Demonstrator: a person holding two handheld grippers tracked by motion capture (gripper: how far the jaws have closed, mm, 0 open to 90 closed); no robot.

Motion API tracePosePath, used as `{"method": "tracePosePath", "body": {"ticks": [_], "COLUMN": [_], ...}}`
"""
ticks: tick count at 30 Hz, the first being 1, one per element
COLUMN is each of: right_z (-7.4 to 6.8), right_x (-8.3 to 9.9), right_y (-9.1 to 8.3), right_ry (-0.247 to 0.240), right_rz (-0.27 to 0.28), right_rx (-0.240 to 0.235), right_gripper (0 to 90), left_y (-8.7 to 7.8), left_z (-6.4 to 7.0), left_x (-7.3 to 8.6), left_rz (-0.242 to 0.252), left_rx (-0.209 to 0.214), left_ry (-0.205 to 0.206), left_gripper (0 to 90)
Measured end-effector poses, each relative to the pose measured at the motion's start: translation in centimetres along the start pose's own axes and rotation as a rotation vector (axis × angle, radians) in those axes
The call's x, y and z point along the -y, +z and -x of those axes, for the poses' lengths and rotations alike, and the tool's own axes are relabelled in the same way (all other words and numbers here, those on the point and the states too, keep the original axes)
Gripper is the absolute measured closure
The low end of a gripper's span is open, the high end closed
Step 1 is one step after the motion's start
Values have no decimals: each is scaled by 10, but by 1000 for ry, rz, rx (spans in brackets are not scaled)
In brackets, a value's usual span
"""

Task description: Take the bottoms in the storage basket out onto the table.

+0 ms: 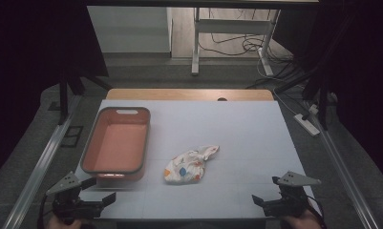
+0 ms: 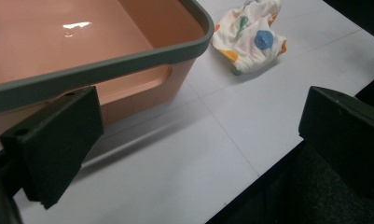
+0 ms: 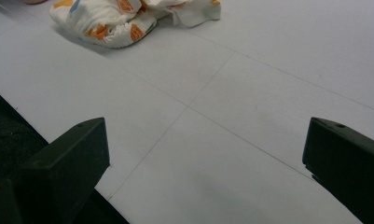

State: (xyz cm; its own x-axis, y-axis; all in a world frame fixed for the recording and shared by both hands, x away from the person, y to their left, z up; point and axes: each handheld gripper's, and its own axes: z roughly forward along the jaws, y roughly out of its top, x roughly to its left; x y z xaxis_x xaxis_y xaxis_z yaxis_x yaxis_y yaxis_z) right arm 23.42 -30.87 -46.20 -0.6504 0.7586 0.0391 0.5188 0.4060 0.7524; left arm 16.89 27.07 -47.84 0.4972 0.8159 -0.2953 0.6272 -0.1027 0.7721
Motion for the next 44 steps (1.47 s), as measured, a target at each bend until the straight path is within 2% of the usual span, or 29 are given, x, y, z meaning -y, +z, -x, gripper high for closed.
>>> {"method": "tracePosePath", "body": {"ticks": [9,18,26,38,44], "right_z": [0,0,0,-1,-1], "right_x": [0,0,0,0,0], "right_y": [0,0,0,1,1], "right_ry": [-1,0,1,-3,-10], "right_rz": [-3,-2,-2,-8,-13], "right_rx": [0,0,1,5,8], "right_gripper": [9,9,9,9,9], "left_y": [-3,-9,-12,-13,-12], "left_z": [-2,-3,-1,0,-1], "left_x": [7,12,14,17,16], "left_rz": [-27,-22,-54,-103,-110], "left_rx": [-33,-40,-75,-73,-62], "left_ry": [-1,-13,2,11,8], "left_gripper": [0,0,0,0,0]}}
